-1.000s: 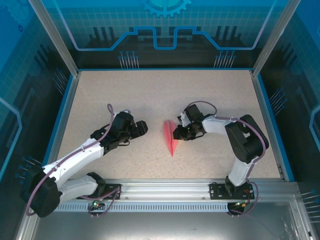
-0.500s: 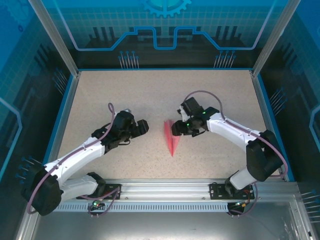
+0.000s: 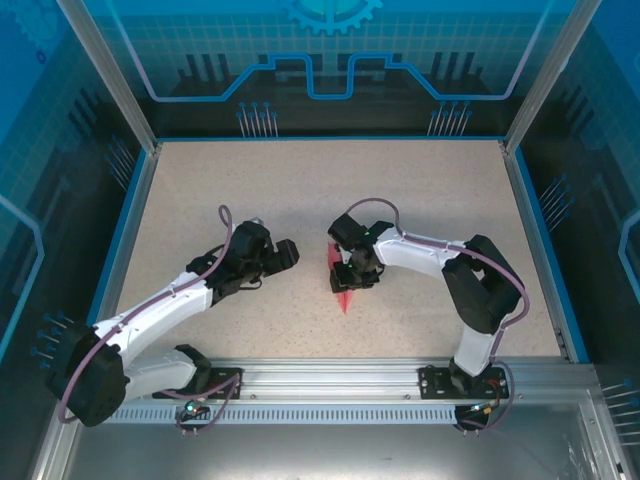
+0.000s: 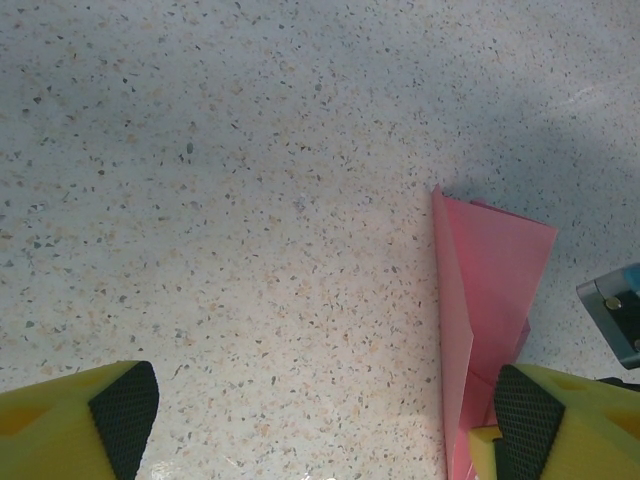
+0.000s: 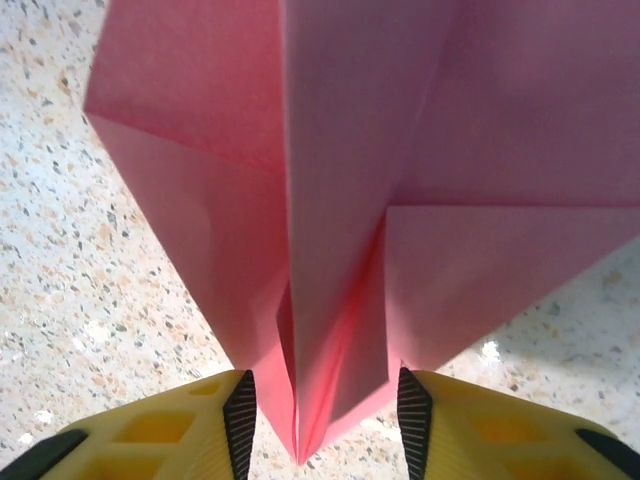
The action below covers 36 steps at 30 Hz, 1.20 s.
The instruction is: Fold a paper plane with a square sheet of paper (fold left side to right side)
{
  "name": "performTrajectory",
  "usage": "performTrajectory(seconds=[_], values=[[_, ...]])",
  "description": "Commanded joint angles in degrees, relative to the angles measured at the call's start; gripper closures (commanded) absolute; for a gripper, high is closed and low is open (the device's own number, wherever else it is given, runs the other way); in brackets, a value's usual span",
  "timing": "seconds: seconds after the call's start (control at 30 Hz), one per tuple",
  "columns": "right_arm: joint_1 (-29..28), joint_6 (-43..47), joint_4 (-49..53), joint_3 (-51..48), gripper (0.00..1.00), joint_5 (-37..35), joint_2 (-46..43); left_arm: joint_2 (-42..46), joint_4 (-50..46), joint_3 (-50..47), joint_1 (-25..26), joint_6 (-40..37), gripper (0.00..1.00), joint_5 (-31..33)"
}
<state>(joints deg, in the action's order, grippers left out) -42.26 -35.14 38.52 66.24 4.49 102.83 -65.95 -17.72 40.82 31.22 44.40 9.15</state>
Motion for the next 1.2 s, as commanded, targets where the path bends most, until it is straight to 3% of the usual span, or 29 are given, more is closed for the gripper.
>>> performTrajectory(seconds=[0.0,0.1,0.3,0.5,0.73,1.17], values=[[-0.92,-0.2,1.07,2.28,0.59,-0.29,2.6,0.55,0.15,0.79,-0.72,-1.07,0.1,-0.71],[-1.07,-0.09,0.96,3.35,0.64,-0.32,4.39,0.56,-0.21,0.76,-0.67,-1.28,0.09,-0.62],[0.97,0.43,4.55,9.73,0.92,-4.46,6.72,1.64,-0.74,1.02,-0.71,-2.66,0.09,-0.87],[7.85,1.89,10.09,20.34,0.95,-6.15,11.69,3.64,-0.2,1.4,-0.68,-6.73,0.01,-4.11],[13.61,4.48,17.64,35.11,0.95,-10.42,21.61,4.75,-2.53,2.71,-0.73,-10.63,0.01,-6.44],[15.54,7.38,20.85,43.81,0.91,-10.29,30.16,3.67,-3.09,3.05,-0.72,-11.44,0.01,-7.36]])
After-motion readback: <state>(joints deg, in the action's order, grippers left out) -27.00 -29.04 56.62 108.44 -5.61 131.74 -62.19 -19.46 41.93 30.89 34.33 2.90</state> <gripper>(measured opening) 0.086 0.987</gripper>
